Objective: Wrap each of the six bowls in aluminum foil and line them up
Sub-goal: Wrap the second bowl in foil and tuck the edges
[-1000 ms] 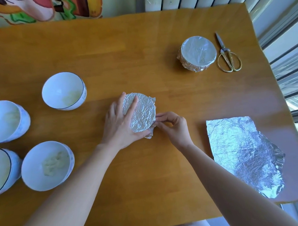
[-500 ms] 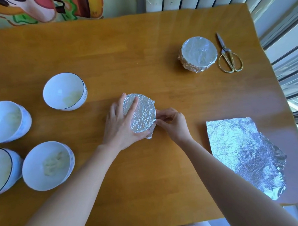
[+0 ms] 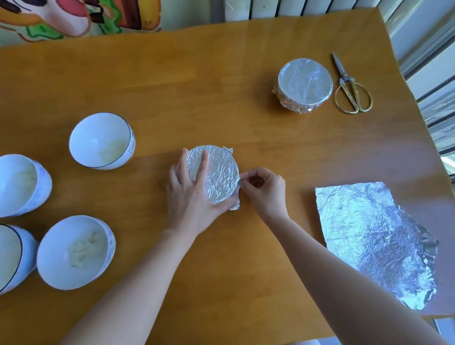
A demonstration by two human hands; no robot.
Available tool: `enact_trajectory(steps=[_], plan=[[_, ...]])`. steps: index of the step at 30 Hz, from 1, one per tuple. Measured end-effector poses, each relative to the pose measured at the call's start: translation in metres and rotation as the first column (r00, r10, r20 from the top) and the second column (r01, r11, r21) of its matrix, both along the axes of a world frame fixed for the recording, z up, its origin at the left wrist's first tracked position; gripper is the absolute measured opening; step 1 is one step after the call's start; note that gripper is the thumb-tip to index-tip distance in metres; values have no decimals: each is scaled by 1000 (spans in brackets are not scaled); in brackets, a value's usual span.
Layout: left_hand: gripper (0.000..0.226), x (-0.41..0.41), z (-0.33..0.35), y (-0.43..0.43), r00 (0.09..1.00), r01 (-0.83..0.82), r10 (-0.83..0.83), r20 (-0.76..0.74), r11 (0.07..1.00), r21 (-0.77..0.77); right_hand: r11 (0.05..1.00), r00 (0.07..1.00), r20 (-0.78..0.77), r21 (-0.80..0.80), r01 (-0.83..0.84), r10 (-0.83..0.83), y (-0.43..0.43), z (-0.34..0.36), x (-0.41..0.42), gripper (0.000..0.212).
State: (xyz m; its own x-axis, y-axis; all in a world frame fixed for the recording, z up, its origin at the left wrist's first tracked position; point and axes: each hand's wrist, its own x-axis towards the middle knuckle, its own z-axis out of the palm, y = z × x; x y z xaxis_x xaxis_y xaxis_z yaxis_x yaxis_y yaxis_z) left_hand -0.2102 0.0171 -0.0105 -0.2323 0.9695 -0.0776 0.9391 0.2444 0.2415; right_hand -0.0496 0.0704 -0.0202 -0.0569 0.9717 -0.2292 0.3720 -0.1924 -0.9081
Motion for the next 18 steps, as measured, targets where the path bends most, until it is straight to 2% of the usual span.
enact_trajectory(steps=[3,7,10,14,18], plan=[[118,2,2,-1,1000,-22,22,10,1000,-1,999,999,-29,-8,-39,38,-4,1,4,15],[125,3,3,-1,998,-35,36,47,999,-23,978,978,-88,108,-179,188,-17,0,9,31],[128,2,4,-2,996,-41,45,81,998,-46,970,968,-111,118,-214,227,-26,-6,9,44],[129,1,5,-2,993,-25,32,111,998,-65,971,980,-21,145,-190,195,-27,-10,5,44],[130,2,7,-2,993,-25,33,117,997,-66,996,993,-105,76,-47,55,-27,-8,0,29]])
